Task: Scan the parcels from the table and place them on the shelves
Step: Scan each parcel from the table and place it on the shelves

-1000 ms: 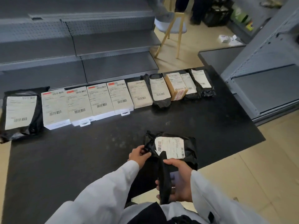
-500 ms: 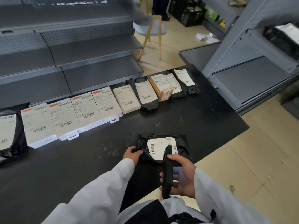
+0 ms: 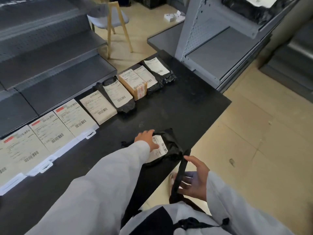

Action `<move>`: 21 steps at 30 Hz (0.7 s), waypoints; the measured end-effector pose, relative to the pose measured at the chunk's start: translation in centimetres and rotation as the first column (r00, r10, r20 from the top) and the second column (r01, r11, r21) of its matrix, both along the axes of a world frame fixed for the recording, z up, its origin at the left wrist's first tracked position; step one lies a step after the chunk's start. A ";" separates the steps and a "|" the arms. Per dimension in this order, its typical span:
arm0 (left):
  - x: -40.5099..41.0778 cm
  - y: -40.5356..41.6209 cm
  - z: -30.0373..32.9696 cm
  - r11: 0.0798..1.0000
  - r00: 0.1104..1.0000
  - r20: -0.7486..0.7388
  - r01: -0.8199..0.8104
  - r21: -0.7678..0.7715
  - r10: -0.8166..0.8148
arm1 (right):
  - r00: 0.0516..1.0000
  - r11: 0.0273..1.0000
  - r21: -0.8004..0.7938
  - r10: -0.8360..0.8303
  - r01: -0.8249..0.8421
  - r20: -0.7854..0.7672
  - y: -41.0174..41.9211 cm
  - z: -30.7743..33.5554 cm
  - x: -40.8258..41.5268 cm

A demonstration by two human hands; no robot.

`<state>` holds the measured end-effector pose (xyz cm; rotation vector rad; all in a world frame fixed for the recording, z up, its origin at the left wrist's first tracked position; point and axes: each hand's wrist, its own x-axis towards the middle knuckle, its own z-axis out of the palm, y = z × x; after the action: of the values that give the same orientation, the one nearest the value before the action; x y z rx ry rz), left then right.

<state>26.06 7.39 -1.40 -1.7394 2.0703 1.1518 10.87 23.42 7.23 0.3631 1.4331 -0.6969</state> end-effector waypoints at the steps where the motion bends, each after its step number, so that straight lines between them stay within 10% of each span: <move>1: -0.5 0.2 -0.1 1.000 0.999 0.048 0.018 -0.008 -0.018 | 1.000 1.000 0.000 -0.011 0.011 -0.001 0.2 -0.2 -0.4; 11: -0.3 4.8 -0.8 0.980 0.962 0.224 -0.178 0.089 0.154 | 0.997 0.998 -0.011 0.057 -0.058 -0.052 -0.9 -4.5 -3.0; 21: -2.0 8.6 -1.4 0.655 0.680 -0.025 -0.695 0.296 0.733 | 0.955 0.958 -0.020 0.284 -0.287 -0.082 -3.3 -9.0 -4.9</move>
<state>24.09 15.97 -2.77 -2.4680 1.1542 1.6962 5.96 20.15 -1.76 0.0999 1.5099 -0.5016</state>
